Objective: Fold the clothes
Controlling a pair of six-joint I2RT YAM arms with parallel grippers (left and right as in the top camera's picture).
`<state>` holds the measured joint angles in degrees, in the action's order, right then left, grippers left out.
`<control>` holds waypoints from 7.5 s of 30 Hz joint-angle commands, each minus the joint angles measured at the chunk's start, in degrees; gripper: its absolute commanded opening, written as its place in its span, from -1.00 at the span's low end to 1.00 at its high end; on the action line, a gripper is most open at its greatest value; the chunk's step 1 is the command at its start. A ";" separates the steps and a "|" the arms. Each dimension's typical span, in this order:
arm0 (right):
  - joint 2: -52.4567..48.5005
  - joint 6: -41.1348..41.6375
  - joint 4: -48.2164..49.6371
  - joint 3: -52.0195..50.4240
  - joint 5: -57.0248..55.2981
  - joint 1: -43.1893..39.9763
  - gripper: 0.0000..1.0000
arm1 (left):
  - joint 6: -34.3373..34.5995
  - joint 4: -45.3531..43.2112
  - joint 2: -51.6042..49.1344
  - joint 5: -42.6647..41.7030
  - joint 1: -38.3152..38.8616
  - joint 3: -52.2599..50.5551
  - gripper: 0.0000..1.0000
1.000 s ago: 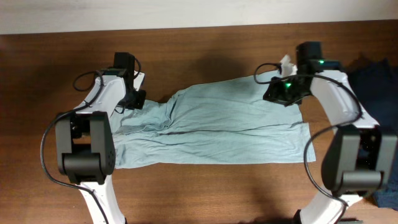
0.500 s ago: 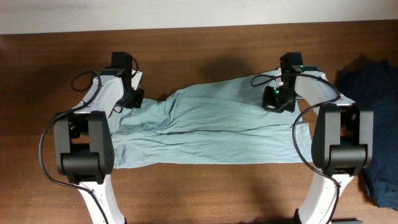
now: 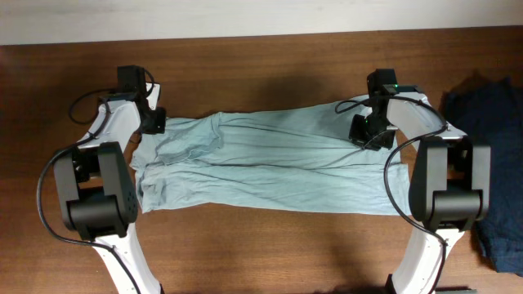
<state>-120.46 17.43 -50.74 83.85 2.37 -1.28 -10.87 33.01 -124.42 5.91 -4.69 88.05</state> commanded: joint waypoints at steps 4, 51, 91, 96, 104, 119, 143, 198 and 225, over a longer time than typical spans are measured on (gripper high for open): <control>3.15 -4.00 -0.50 0.57 4.57 -0.72 -0.37 | -0.04 12.94 -1.33 -0.11 -0.20 12.57 -0.35; -3.65 -30.73 4.13 20.31 15.58 -10.86 0.77 | 2.69 53.55 -2.10 -6.95 2.51 59.95 0.98; -13.14 -29.27 14.71 20.20 27.04 -11.50 0.76 | 5.27 56.04 -15.32 -9.75 2.95 59.95 0.93; -15.61 -29.70 14.51 20.20 26.99 -11.58 0.66 | 5.27 56.48 -15.32 -9.77 2.95 59.95 0.93; -15.26 -30.69 13.31 20.76 24.00 -12.79 0.59 | 5.22 57.86 -15.32 -9.73 3.06 59.95 0.93; -14.93 -30.73 12.98 21.40 26.97 -15.17 0.54 | 5.25 56.65 -15.32 -9.73 3.15 59.95 0.93; -13.42 -32.02 8.26 20.11 27.04 -15.34 -0.65 | 5.25 56.68 -15.32 -9.73 3.15 59.95 0.93; -1.62 -24.35 -31.45 20.06 12.61 -13.68 -0.92 | 5.27 59.41 -12.04 -10.23 0.76 60.24 0.93; -0.35 -18.05 -31.36 23.39 8.00 -12.68 -0.03 | 5.25 61.70 -3.78 -10.73 -2.01 62.95 0.96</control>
<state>-124.20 0.34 -82.11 104.25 4.58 -12.75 -6.15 93.43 -135.72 -3.31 -5.21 147.96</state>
